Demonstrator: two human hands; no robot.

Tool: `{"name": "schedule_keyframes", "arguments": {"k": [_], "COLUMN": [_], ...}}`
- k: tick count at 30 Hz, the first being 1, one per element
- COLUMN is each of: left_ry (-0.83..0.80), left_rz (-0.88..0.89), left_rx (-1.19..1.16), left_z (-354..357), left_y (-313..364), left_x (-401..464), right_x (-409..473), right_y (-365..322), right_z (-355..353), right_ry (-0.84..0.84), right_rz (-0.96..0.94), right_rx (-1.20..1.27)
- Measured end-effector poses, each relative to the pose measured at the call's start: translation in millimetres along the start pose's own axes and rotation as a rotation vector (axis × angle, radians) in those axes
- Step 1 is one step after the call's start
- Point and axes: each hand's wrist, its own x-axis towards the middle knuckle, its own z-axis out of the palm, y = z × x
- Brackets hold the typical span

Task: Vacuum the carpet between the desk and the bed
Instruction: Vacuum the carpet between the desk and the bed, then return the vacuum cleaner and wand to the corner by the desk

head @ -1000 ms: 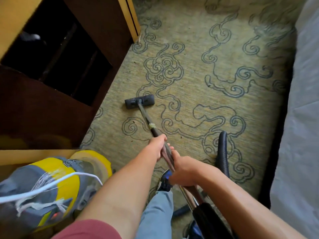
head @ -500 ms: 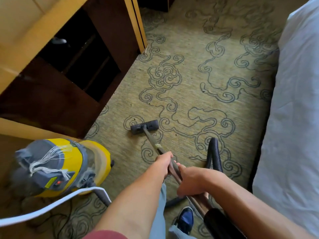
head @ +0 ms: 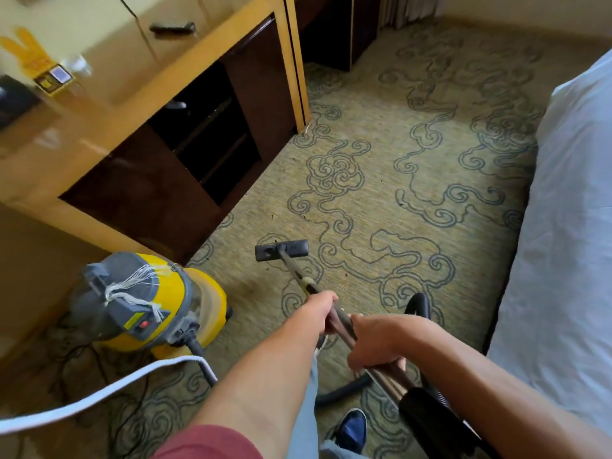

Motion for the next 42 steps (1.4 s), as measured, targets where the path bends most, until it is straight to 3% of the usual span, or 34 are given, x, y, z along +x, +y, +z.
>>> {"name": "schedule_keyframes", "arguments": {"k": [5, 10, 14, 20, 25, 26, 30, 35, 38, 42], "left_ry": [-0.015, 0.014, 0.003, -0.008, -0.092, -0.048, 0.396, 0.786, 0.88, 0.857], "left_rz": [0.098, 0.046, 0.112, 0.17, 0.236, 0.26, 0.362, 0.483, 0.536, 0.468], "left_rx": [-0.091, -0.176, -0.192, -0.062, -0.031, 0.036, 0.58, 0.897, 1.2, 1.518], "left_z": [-36.6, -73.4, -94.5, -117.3, -189.1, -211.0, -329.9, -451.6, -499.1, -531.2], "left_y": [21.4, 40.9, 34.0, 23.9, 12.1, 8.5, -10.8, -46.9, -53.4, -52.9], "left_x": [-10.9, -24.0, -42.8, -27.4, 17.3, 28.1, 79.7, 134.7, 171.5, 210.0], "right_x": [-21.5, -20.9, -10.0, 59.7, 108.5, 113.2, 140.8, 177.8, 208.8, 241.3], "right_y": [-39.3, -85.4, -112.8, -147.4, -197.1, -207.2, -251.1, -278.4, -291.1, -293.9], "right_z": [-14.6, -24.2, 0.8, 6.8, 4.5, 1.9, -1.0, -7.9, -10.7, -12.2], "right_ry": [0.082, 0.17, 0.33, 0.318, 0.334, 0.334, 0.34, 0.377, 0.409, 0.424], "right_rz": [-0.069, -0.057, -0.013, 0.097, 0.085, 0.099, 0.15, 0.198, 0.202, 0.218], "right_rx": [-0.079, -0.157, -0.219, -0.077, 0.032, 0.032, 0.086, 0.081, 0.074, 0.142]}}
